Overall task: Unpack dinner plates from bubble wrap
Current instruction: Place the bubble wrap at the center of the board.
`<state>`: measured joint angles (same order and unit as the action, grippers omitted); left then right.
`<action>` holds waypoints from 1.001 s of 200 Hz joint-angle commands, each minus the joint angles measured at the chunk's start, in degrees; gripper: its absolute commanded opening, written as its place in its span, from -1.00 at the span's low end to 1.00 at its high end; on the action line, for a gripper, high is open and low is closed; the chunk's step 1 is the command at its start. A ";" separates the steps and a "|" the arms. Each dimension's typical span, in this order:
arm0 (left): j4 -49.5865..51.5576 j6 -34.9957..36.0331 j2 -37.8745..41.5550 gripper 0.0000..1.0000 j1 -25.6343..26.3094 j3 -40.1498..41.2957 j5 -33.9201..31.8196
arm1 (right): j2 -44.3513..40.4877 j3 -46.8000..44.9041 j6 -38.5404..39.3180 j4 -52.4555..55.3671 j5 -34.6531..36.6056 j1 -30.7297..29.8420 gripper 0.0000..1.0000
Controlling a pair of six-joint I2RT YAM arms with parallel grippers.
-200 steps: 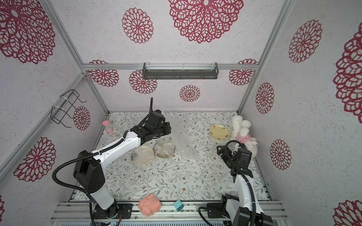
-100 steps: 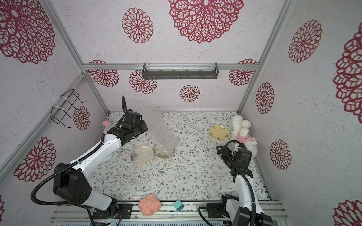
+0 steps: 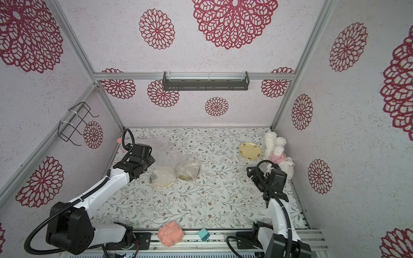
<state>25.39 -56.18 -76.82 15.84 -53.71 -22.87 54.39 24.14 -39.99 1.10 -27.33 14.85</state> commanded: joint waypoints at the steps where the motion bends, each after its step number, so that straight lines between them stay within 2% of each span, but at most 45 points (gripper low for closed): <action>1: -4.10 -0.21 0.71 -1.00 -1.92 0.95 -0.64 | -0.34 1.37 1.42 -1.72 -0.99 0.28 0.80; 60: -6.23 2.66 -2.99 -1.00 -5.58 1.86 0.74 | -1.97 0.12 1.78 -1.04 -0.85 0.27 0.80; 93: -7.23 2.20 -3.32 -0.79 -5.73 3.13 2.89 | -2.71 0.86 2.90 0.66 -0.57 0.27 0.81; 106: -7.71 2.25 -2.22 -0.55 -5.73 4.23 3.31 | -2.93 1.30 3.68 1.54 -0.46 0.27 0.81; 134: -6.94 4.32 -0.49 0.21 -5.90 4.87 4.45 | -3.38 1.48 4.54 2.67 -0.40 0.18 0.81; 150: -5.33 5.59 0.00 0.48 -5.95 3.91 5.74 | -3.38 1.35 4.41 2.59 -0.56 0.18 0.81; 167: -3.25 6.81 0.24 0.64 -5.99 2.28 7.22 | -3.44 1.24 4.41 2.50 -0.66 0.18 0.81; 200: 1.48 8.54 1.35 0.84 -5.95 -1.28 9.29 | -3.46 1.00 4.72 2.57 -0.90 0.02 0.82</action>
<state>23.07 -49.36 -77.47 10.17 -51.77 -15.25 52.01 24.14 -36.99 3.64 -27.31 14.85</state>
